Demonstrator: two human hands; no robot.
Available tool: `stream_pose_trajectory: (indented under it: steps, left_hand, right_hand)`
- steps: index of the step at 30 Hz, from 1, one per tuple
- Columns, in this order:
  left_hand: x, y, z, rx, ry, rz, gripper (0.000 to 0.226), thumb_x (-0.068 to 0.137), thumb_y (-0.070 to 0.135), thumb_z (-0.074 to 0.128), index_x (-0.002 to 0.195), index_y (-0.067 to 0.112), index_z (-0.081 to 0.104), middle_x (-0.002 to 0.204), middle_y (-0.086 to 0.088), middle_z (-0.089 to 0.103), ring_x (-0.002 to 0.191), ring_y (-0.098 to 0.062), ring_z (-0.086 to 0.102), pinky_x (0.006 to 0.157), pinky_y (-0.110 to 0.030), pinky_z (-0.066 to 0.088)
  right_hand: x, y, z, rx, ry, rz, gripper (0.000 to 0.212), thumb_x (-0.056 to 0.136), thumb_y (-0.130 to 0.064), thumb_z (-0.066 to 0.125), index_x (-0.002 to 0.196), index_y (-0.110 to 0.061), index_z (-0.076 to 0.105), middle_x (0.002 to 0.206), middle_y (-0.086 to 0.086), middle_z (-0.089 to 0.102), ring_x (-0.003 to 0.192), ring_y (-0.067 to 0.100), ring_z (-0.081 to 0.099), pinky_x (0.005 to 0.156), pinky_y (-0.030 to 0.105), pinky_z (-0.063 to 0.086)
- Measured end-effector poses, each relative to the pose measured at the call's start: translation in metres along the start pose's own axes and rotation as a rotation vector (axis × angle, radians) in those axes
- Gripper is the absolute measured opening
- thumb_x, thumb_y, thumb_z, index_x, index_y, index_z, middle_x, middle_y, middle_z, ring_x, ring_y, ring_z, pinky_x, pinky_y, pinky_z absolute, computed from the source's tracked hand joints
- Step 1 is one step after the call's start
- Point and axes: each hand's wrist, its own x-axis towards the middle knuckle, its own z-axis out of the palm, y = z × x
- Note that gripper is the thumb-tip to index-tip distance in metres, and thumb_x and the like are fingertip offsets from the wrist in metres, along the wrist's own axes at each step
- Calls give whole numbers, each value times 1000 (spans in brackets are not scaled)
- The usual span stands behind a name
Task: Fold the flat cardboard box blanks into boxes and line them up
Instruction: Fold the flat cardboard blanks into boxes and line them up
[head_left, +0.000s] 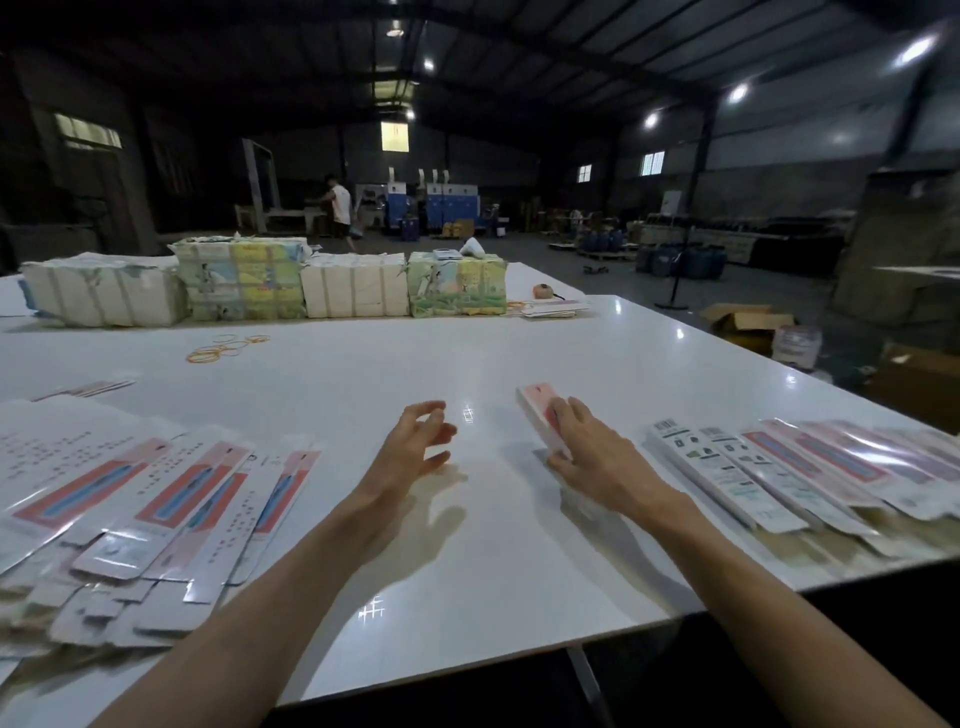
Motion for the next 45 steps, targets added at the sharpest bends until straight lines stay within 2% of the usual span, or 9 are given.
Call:
stream_pose_trajectory:
  steps: [5, 12, 19, 22, 25, 31, 35, 40, 45]
  left_hand:
    - [-1, -2, 3, 140, -83, 80, 20, 107, 13, 60, 120, 19, 74, 120, -9, 73, 118, -17, 68, 105, -33, 55]
    - [-2, -4, -1, 283, -127, 117, 22, 105, 8, 62, 112, 21, 78, 113, 1, 78, 114, -9, 70, 97, -30, 56]
    - [-1, -5, -4, 430, -158, 93, 30, 102, 10, 62, 106, 33, 81, 104, 1, 79, 102, -9, 75, 90, -22, 54]
    - [-6, 0, -2, 472, -159, 81, 28, 102, 12, 61, 107, 33, 79, 105, 1, 78, 97, -5, 74, 85, -17, 53]
    - [-12, 7, 2, 419, -112, 77, 24, 102, 7, 60, 112, 20, 77, 107, -8, 75, 85, -3, 72, 79, -18, 53]
    - [-13, 25, -6, 371, -28, -7, 21, 106, 13, 59, 125, 16, 70, 116, -11, 72, 84, -13, 75, 85, -30, 61]
    - [-7, 45, -45, 697, 74, -75, 24, 104, 21, 63, 128, 19, 66, 118, -7, 73, 90, -17, 76, 82, -27, 58]
    - [-27, 61, -117, 1575, 338, -348, 57, 105, 44, 57, 146, 6, 47, 147, -19, 45, 135, -39, 43, 109, -46, 41]
    - [-62, 53, -158, 1798, 498, -535, 51, 107, 50, 49, 138, 10, 58, 144, -15, 49, 133, -35, 44, 110, -44, 39]
  right_hand:
    - [-27, 60, -9, -313, -18, 202, 59, 104, -35, 49, 155, -10, 33, 154, 10, 42, 146, 29, 35, 124, 43, 25]
    - [-56, 96, -22, -402, 44, 292, 45, 105, -37, 46, 146, -17, 44, 143, 3, 53, 131, 22, 50, 116, 39, 40]
    - [-49, 85, -27, -443, 120, 261, 48, 110, -36, 41, 152, -15, 39, 155, 5, 45, 145, 24, 40, 125, 40, 26]
    - [-21, 38, -22, -338, 218, 116, 41, 111, -38, 42, 142, -15, 53, 145, 5, 55, 132, 25, 52, 112, 41, 43]
    - [13, -15, -11, -231, 247, -43, 27, 108, -32, 44, 110, -14, 64, 108, 5, 68, 99, 27, 65, 82, 42, 57]
    - [41, -67, 42, -117, 211, -119, 25, 107, -32, 40, 95, -16, 55, 77, 2, 66, 70, 30, 61, 60, 36, 40]
    - [45, -51, 58, 12, 173, -100, 20, 102, -32, 45, 91, -20, 58, 72, 0, 64, 71, 29, 61, 64, 36, 47]
    - [48, -46, 63, 85, 145, -126, 19, 98, -31, 48, 88, -22, 61, 72, -6, 66, 71, 24, 61, 63, 33, 45]
    - [50, -45, 63, 151, 135, -135, 16, 98, -29, 51, 86, -27, 62, 73, -9, 67, 68, 18, 58, 56, 25, 32]
